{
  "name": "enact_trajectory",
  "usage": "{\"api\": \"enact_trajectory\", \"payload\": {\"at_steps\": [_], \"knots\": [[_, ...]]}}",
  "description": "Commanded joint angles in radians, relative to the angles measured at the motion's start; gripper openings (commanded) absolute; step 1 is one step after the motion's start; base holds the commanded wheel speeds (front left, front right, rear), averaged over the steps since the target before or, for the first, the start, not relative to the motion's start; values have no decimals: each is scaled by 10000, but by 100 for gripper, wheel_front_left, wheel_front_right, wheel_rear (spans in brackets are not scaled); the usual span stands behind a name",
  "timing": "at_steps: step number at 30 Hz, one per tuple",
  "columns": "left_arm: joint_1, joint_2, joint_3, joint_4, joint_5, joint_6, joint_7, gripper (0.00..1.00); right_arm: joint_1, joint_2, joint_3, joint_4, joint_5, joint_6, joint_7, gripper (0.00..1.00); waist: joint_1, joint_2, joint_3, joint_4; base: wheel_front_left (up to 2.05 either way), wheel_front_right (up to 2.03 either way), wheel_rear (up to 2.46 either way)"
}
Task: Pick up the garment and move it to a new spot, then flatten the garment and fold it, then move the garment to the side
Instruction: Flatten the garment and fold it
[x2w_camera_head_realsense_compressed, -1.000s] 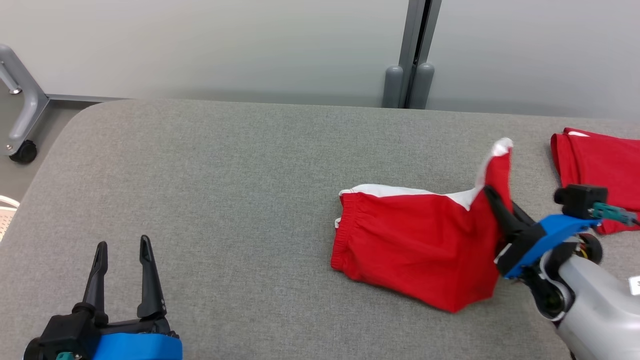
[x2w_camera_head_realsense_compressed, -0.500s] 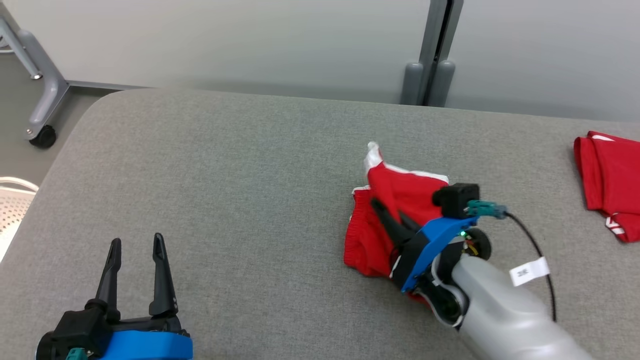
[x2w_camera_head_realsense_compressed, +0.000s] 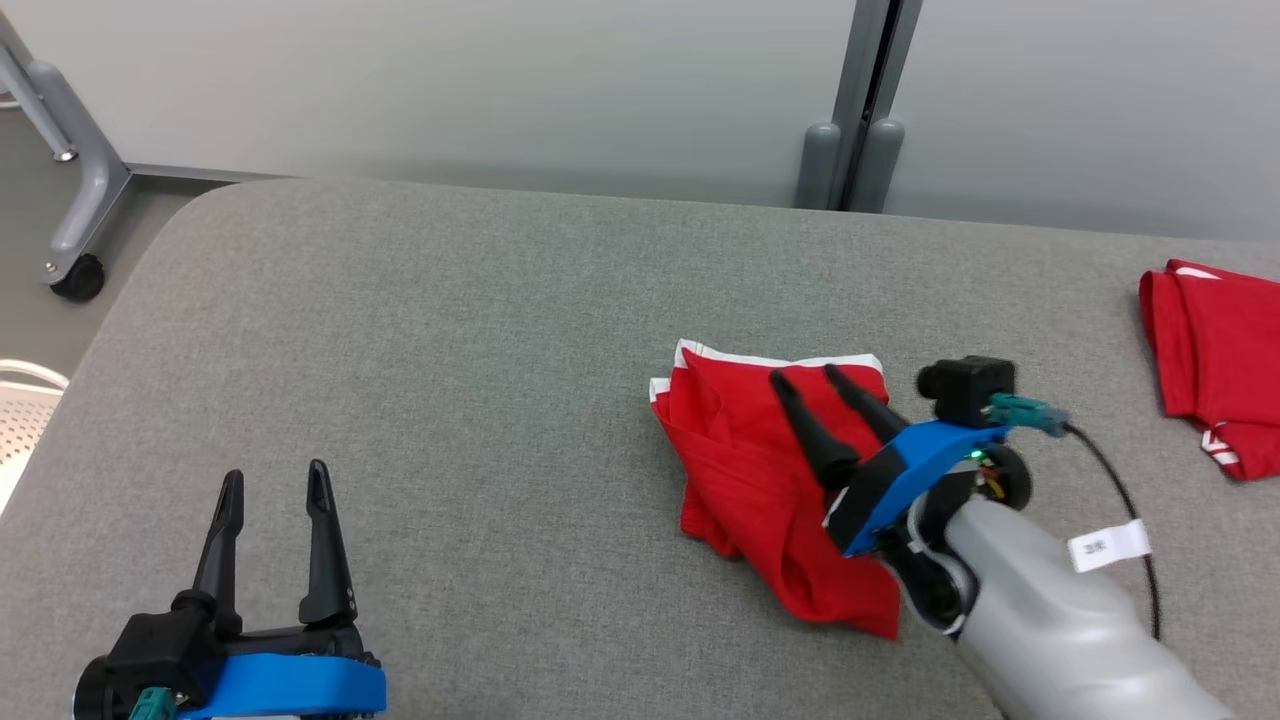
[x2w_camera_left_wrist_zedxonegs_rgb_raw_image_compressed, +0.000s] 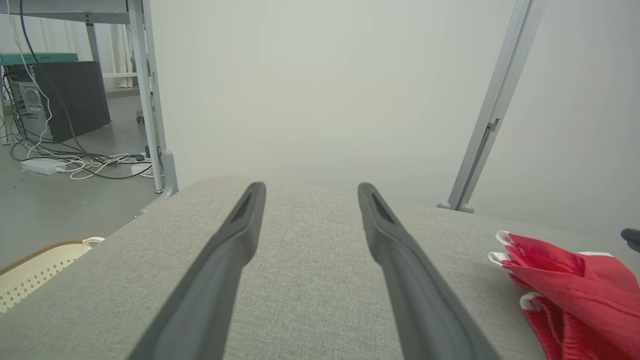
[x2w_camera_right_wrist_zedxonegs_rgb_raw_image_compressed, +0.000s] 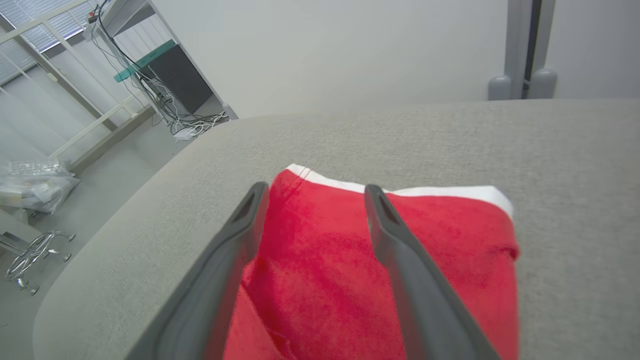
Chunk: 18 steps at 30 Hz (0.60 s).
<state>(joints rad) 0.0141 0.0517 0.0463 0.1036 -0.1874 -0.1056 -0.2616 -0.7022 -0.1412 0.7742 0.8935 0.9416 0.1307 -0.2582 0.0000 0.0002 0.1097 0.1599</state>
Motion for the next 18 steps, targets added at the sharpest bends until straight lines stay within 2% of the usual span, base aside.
{"api": "enact_trajectory", "payload": {"at_steps": [1,5,8,11,14,15,16,18], "knots": [[46,-11,14,11,19,19,-44,100,147,-431,-359,-296,-189,2,-73,100,0,-2,-132,-135,0,0,0],[201,-13,77,-3,52,-6,-44,100,869,-1289,-1877,-1315,-874,3,-72,100,0,-2,-274,-270,0,0,0],[266,-13,93,-51,59,-14,-44,100,1607,-1678,-3099,-2064,-1489,3,-75,100,0,-2,-332,-319,0,0,0],[367,-16,89,-118,53,-9,-44,100,2359,-1759,-3973,-2620,-2112,3,-75,100,0,-2,-347,-363,0,0,0],[389,-15,33,-139,56,-22,-44,100,2904,-1520,-4413,-2926,-2543,3,-76,100,0,-2,-307,-350,0,0,0],[373,-15,14,-138,60,-23,-44,100,3017,-1439,-4424,-2961,-2625,3,-76,39,0,-2,-292,-335,0,0,0],[346,-11,-7,-129,65,-28,-44,100,3109,-1377,-4414,-2924,-2667,3,-78,0,0,-2,-270,-310,0,0,0],[271,-15,-60,-111,84,-42,-44,100,3145,-1244,-4372,-2816,-2806,3,-78,0,0,-2,-230,-242,0,0,0]]}}
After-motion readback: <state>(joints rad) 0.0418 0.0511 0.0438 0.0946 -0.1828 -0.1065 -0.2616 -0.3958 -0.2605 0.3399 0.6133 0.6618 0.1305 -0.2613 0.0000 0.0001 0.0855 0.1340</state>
